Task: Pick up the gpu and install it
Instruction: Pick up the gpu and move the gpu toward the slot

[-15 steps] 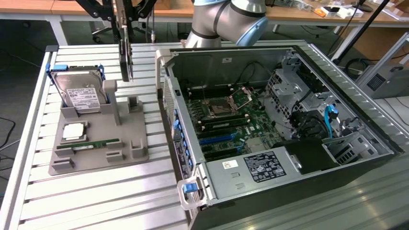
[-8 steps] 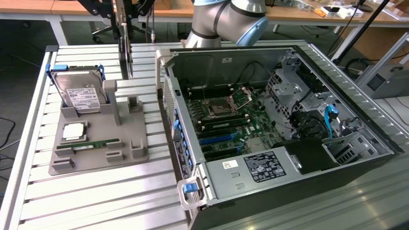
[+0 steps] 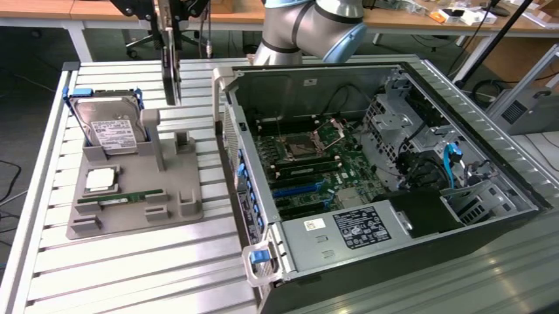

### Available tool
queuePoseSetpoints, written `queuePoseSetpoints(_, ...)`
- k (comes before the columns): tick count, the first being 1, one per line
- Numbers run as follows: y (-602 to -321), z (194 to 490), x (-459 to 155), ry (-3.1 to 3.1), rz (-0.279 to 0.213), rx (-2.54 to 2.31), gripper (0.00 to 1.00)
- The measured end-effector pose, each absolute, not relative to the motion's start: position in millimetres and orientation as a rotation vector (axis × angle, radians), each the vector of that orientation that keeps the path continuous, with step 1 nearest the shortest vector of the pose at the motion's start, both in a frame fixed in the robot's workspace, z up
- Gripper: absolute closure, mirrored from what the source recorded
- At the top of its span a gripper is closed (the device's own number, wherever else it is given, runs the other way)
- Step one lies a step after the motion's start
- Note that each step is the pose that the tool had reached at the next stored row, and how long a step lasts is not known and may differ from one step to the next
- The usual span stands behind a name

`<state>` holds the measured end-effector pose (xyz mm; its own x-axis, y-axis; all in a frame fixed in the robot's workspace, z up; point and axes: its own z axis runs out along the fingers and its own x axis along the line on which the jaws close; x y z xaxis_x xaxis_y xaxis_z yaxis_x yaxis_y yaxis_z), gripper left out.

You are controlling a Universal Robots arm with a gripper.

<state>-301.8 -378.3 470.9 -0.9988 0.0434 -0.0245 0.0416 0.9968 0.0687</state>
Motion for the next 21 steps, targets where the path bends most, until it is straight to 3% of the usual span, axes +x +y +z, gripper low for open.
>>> queuePoseSetpoints(21, -378.3, 485.1, -301.8, 3.112, 0.136, 0.067, 0.73)
